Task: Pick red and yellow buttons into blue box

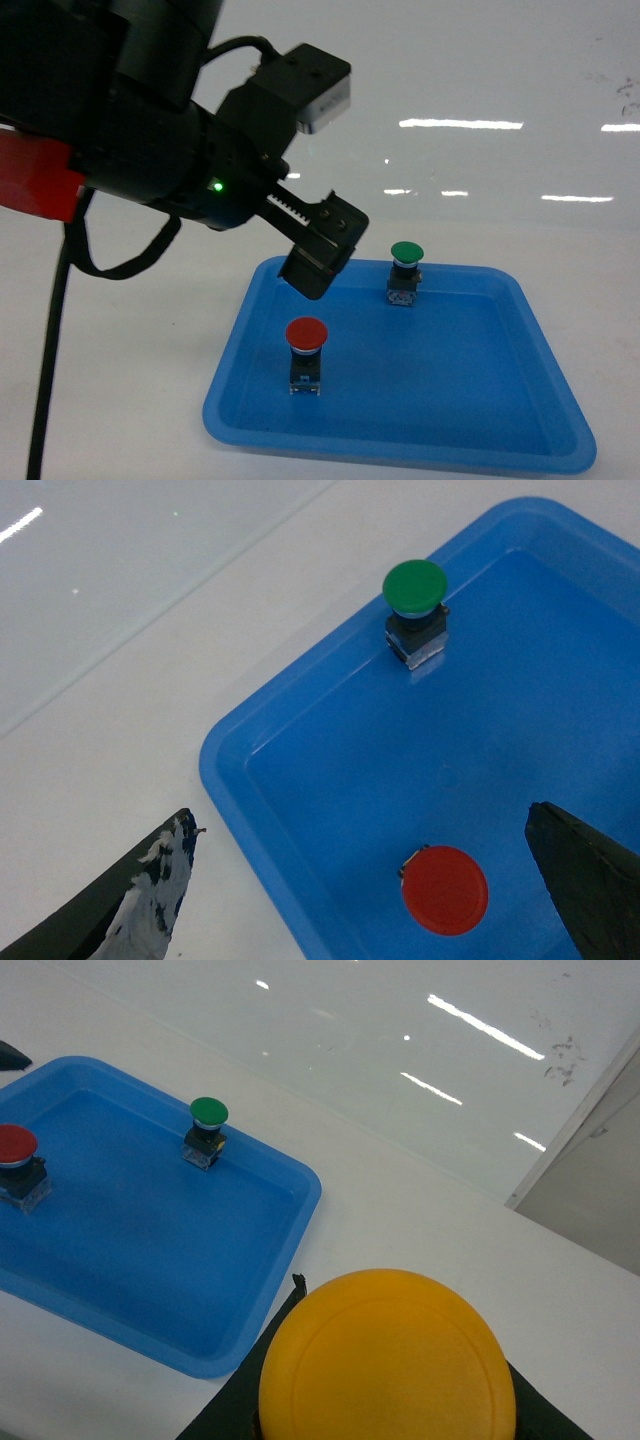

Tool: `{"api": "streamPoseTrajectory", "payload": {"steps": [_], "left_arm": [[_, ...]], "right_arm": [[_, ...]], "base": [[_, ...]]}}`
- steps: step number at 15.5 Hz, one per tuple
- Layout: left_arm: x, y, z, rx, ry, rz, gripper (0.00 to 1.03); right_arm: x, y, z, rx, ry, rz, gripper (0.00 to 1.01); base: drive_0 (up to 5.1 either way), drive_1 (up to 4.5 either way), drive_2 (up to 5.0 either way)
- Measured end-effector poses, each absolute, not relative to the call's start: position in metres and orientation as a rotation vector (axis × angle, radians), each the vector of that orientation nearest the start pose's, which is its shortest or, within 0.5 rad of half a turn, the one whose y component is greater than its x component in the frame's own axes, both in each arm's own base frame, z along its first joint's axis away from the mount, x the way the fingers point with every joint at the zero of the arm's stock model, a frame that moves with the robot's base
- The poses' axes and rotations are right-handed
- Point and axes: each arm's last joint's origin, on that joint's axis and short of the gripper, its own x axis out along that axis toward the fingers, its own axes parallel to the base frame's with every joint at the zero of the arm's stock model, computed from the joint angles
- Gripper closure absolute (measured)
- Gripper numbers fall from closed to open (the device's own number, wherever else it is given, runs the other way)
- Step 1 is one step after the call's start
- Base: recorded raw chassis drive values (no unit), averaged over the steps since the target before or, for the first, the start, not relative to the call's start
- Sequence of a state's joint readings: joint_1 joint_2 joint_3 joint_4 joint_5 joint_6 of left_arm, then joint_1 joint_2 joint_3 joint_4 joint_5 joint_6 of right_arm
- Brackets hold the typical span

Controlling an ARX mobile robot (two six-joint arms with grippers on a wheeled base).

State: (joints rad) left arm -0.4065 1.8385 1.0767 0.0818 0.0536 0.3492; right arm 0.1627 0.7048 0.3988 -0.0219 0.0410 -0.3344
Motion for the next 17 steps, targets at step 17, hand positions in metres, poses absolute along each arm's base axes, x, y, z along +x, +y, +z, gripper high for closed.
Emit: {"api": "streamPoseTrajectory", "payload": {"steps": [17], "left_arm": [[0.368, -0.169, 0.109, 0.462, 0.713, -0.529, 0.05]], "right_arm": [[0.160, 0.025, 0.227, -0.364, 0.303, 0.174, 0.73]], "base": [[0.0, 0.00, 0.0]]}}
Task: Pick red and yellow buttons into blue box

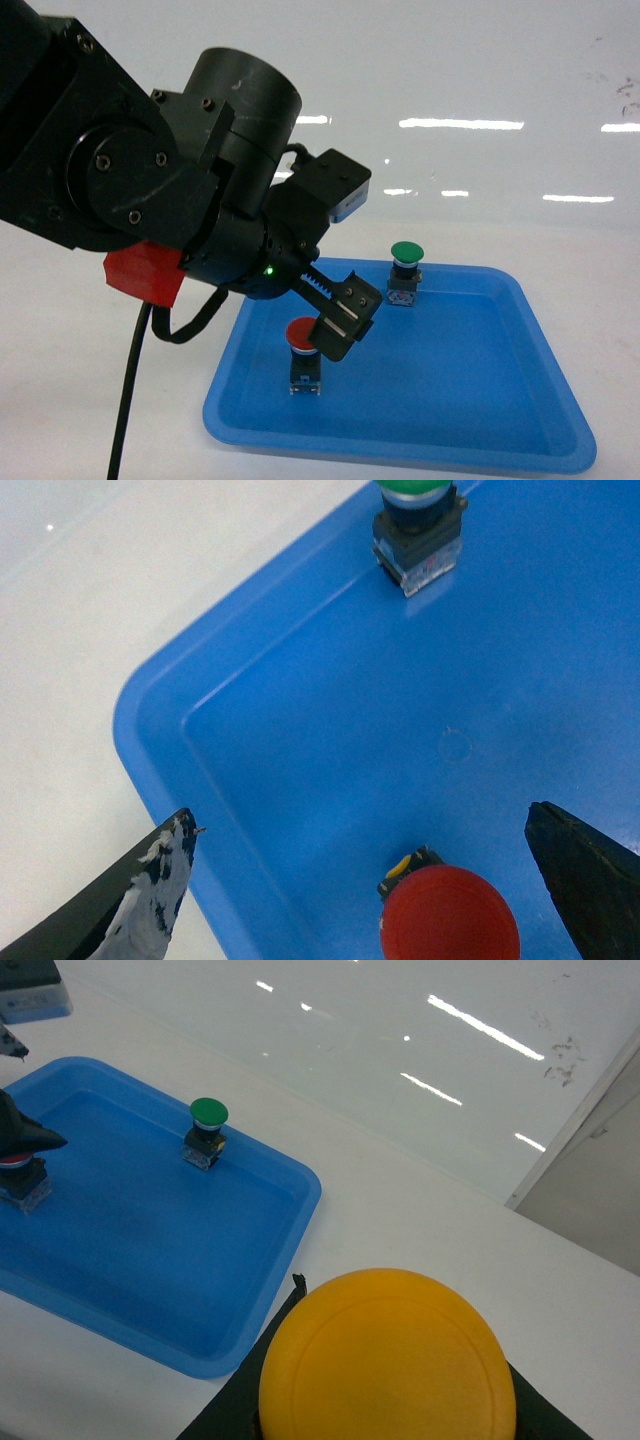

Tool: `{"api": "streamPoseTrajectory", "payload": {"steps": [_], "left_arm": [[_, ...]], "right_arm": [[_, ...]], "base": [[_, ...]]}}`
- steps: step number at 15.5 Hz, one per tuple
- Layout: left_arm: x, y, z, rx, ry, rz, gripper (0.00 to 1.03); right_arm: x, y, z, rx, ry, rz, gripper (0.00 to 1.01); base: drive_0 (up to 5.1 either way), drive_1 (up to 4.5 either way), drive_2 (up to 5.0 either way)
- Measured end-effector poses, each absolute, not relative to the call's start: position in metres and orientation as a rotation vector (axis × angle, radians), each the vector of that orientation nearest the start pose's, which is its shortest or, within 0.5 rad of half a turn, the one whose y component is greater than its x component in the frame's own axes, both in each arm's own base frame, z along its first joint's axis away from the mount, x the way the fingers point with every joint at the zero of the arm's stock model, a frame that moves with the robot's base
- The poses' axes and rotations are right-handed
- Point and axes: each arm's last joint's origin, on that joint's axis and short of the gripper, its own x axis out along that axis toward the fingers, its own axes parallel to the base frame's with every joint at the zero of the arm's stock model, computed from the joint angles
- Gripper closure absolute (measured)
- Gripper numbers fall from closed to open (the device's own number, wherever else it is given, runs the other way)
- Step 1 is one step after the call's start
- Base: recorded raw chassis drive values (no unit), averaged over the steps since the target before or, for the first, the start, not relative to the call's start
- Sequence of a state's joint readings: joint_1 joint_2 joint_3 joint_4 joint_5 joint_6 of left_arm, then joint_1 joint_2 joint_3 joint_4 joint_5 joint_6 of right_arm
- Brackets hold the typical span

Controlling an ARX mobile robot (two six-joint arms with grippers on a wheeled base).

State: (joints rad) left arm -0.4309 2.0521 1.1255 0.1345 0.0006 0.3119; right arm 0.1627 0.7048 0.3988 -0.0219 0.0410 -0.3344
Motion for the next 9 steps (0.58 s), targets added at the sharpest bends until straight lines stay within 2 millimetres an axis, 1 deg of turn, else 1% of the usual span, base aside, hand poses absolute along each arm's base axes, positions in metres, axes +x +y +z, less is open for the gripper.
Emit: {"api": "streamPoseTrajectory", "payload": {"steps": [3, 5, 9], "left_arm": [[0.365, -0.168, 0.091, 0.413, 0.743, -0.521, 0.05], [0.366, -0.168, 0.089, 0.386, 0.733, -0.509, 0.05], [0.365, -0.167, 0.071, 0.375, 0.773, -0.490, 0.05]], "right_arm": [[0.160, 0.025, 0.227, -0.364, 0.303, 0.174, 0.73], [0.160, 0.025, 0.227, -0.364, 0.303, 0.174, 0.73], [0.160, 0.025, 0.227, -0.364, 0.303, 0.174, 0.73]], "base": [[0.0, 0.00, 0.0], [0.0, 0.00, 0.0], [0.0, 0.00, 0.0]]}}
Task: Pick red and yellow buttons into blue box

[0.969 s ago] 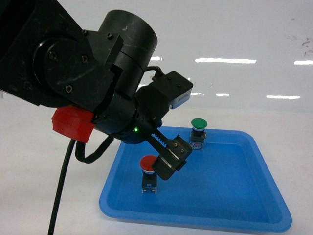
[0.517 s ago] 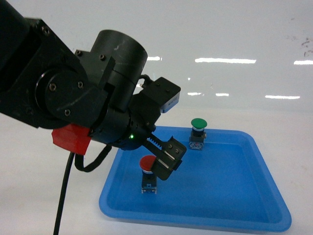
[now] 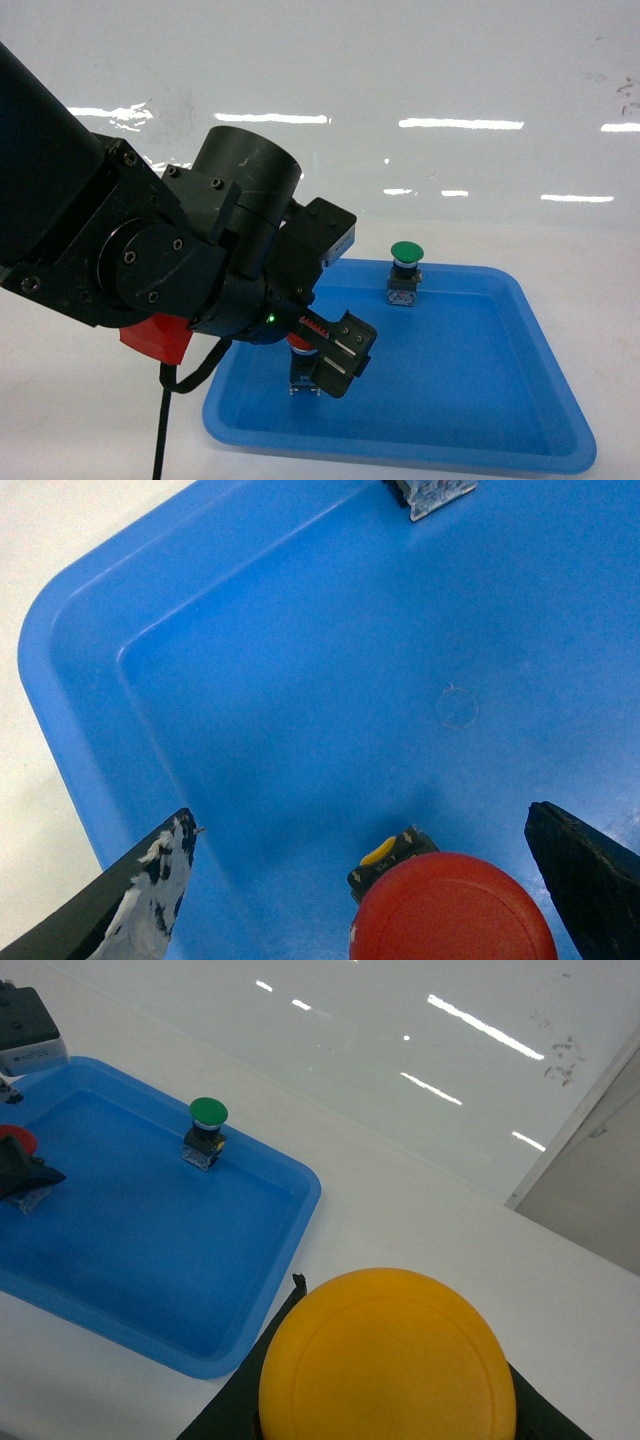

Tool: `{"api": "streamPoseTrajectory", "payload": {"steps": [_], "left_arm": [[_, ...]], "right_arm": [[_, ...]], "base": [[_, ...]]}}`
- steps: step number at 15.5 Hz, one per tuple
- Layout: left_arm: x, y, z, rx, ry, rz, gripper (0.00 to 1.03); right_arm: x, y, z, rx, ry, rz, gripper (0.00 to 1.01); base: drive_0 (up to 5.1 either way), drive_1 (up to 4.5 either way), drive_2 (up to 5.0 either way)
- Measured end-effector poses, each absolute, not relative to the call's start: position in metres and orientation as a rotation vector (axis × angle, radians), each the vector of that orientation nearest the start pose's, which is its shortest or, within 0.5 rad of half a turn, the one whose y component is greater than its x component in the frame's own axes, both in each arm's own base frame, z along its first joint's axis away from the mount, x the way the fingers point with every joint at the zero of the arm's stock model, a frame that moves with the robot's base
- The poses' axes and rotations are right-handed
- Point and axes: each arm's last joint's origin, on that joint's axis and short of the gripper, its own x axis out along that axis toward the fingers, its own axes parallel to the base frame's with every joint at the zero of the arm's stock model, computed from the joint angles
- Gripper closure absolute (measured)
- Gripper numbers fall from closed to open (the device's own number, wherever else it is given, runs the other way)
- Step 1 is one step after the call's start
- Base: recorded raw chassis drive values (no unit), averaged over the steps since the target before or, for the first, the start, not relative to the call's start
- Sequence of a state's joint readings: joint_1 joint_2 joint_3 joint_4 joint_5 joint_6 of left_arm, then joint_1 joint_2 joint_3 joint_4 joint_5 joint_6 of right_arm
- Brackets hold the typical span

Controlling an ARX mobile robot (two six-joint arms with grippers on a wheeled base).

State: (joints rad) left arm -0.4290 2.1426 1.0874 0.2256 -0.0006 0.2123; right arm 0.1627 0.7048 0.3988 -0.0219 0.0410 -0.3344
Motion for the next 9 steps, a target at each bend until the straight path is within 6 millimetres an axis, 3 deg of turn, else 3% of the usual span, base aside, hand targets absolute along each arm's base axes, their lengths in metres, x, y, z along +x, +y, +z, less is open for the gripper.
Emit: {"api": "streamPoseTrajectory", "payload": {"steps": [9], "left_arm": [[0.3657, -0.1669, 0.0616, 0.357, 0.776, -0.464, 0.05]], "right_arm": [[0.1602, 0.0251, 0.2268, -0.364, 0.303, 0.175, 0.73]], "base": [[0.0, 0.00, 0.0]]}}
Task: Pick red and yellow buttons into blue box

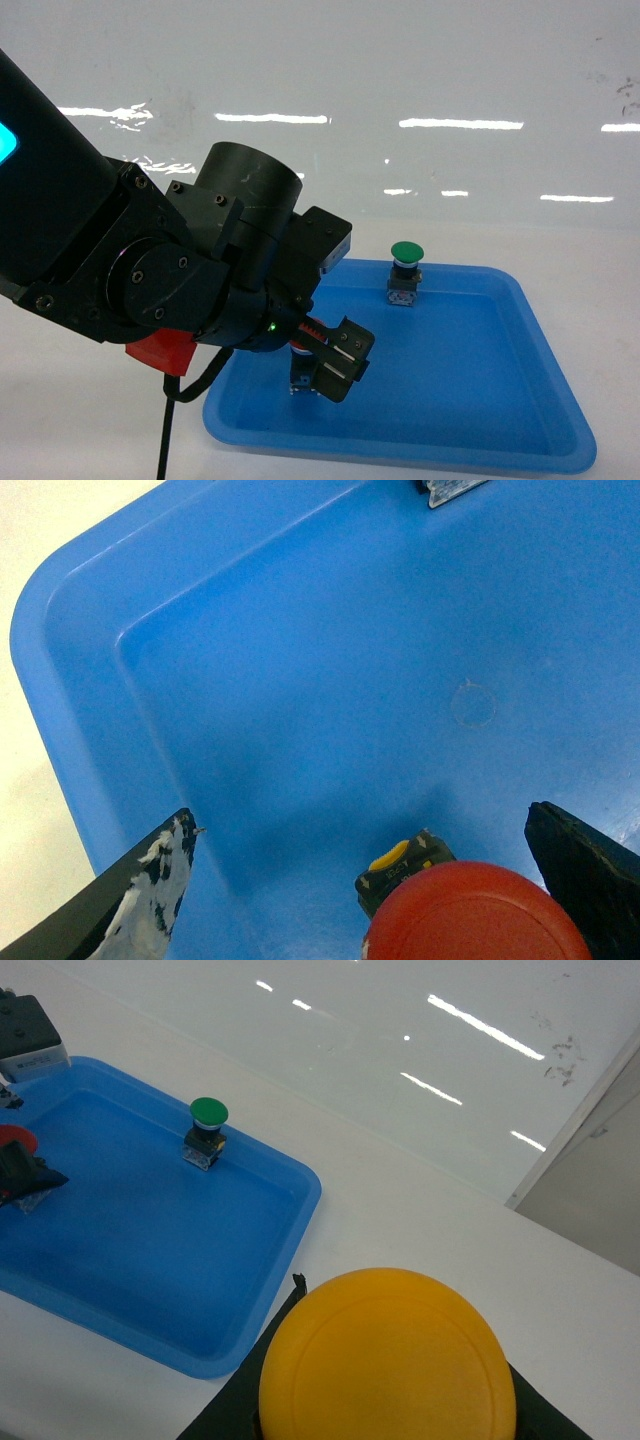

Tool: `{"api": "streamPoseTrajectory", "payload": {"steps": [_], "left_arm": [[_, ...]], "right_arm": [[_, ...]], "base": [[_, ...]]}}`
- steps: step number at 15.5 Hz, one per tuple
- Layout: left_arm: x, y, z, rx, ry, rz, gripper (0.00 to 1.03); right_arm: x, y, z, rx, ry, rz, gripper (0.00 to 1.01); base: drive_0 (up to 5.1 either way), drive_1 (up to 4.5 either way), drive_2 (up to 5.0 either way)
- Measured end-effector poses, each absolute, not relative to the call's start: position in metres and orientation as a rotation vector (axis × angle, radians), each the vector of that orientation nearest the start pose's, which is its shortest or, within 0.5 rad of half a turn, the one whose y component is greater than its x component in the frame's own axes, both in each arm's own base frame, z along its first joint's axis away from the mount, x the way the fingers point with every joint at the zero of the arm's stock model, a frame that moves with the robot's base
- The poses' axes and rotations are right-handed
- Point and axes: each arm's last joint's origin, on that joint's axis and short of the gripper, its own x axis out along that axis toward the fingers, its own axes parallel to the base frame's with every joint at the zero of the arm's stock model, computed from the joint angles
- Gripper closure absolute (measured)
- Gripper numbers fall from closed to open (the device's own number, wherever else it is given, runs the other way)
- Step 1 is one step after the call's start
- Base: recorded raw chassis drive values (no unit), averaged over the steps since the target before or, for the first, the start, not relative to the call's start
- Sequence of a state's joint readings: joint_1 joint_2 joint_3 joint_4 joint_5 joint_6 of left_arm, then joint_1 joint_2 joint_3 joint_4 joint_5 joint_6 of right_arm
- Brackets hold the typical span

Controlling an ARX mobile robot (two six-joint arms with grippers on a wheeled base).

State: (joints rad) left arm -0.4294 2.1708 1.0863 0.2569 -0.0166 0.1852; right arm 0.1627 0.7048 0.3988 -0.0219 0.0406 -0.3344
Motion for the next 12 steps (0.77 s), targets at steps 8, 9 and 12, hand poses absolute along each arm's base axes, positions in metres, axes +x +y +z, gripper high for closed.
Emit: {"api": "streamPoseTrajectory", "payload": {"steps": [8, 9, 12], "left_arm": [[0.364, -0.165, 0.048, 0.361, 0.818, -0.425, 0.05], [0.364, -0.165, 0.048, 0.361, 0.818, -0.423, 0.05], [0.364, -0.165, 0.048, 0.362, 0.819, -0.423, 0.13]], "right_arm": [[0.160, 0.025, 0.227, -0.364, 0.303, 0.174, 0.73], [0.160, 0.025, 0.227, -0.364, 0.304, 0.174, 0.73], [0.160, 0.025, 0.227, -0.364, 0.303, 0.174, 0.73]], "base": [[0.0, 0.00, 0.0], [0.0, 0.00, 0.0], [0.0, 0.00, 0.0]]}}
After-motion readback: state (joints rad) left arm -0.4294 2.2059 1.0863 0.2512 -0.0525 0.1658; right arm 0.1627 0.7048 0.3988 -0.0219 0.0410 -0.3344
